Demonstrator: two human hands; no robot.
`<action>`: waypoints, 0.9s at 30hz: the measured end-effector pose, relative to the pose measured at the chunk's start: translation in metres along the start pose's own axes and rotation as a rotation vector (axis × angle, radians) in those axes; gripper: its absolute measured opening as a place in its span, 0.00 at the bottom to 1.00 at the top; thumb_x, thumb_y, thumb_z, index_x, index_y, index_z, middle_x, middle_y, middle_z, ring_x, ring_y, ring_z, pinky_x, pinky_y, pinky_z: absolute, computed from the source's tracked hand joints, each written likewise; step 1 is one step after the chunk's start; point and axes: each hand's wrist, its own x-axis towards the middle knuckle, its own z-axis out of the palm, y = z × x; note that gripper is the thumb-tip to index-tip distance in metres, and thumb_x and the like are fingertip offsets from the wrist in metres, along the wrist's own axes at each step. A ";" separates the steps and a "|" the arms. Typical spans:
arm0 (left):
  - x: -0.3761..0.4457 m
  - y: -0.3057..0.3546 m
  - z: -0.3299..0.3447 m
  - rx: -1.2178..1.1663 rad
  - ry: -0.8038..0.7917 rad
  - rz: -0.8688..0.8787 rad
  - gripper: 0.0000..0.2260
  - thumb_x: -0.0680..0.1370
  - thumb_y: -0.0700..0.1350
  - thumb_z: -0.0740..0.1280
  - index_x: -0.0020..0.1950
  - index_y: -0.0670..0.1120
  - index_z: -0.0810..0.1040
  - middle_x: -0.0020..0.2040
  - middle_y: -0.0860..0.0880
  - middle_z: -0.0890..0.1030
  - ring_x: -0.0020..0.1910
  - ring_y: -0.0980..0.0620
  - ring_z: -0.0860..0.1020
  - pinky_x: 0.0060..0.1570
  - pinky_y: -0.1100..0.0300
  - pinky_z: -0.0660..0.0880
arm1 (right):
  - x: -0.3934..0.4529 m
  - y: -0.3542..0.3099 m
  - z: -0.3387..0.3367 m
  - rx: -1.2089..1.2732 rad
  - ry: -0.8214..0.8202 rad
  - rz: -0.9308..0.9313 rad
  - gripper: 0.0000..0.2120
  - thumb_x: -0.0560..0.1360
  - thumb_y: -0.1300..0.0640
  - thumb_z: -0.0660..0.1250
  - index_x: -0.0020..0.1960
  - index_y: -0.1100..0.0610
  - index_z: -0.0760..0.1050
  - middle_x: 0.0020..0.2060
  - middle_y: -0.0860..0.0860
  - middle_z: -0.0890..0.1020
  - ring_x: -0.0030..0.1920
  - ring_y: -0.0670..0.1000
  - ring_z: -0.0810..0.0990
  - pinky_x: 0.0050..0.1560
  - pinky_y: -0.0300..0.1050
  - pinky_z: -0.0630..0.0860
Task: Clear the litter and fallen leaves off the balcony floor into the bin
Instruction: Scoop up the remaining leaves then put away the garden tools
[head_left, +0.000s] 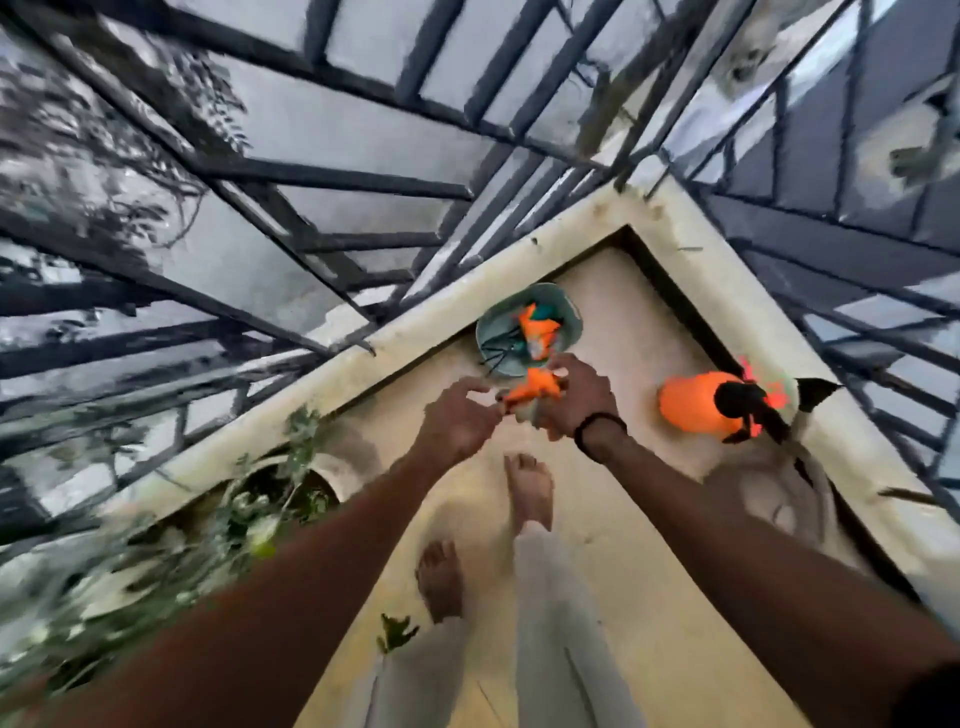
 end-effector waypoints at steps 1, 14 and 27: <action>0.027 -0.007 0.011 -0.013 0.010 -0.020 0.15 0.78 0.48 0.74 0.62 0.45 0.78 0.43 0.43 0.86 0.36 0.59 0.83 0.37 0.63 0.76 | 0.030 0.001 0.004 -0.035 0.015 -0.016 0.35 0.56 0.48 0.79 0.62 0.40 0.72 0.55 0.54 0.83 0.51 0.62 0.84 0.47 0.58 0.83; 0.066 -0.083 0.044 -0.202 0.135 -0.299 0.13 0.78 0.55 0.72 0.59 0.51 0.81 0.45 0.50 0.87 0.46 0.51 0.84 0.55 0.56 0.77 | 0.146 0.021 0.099 -0.416 -0.328 -0.061 0.23 0.73 0.56 0.75 0.65 0.59 0.76 0.63 0.58 0.80 0.66 0.58 0.77 0.68 0.47 0.70; -0.182 -0.183 0.013 -0.670 0.396 -0.433 0.12 0.79 0.57 0.69 0.58 0.52 0.80 0.50 0.47 0.86 0.53 0.45 0.83 0.57 0.51 0.78 | -0.097 -0.016 0.176 -0.616 -0.473 -0.200 0.10 0.68 0.49 0.74 0.49 0.49 0.82 0.52 0.52 0.84 0.56 0.55 0.82 0.60 0.48 0.79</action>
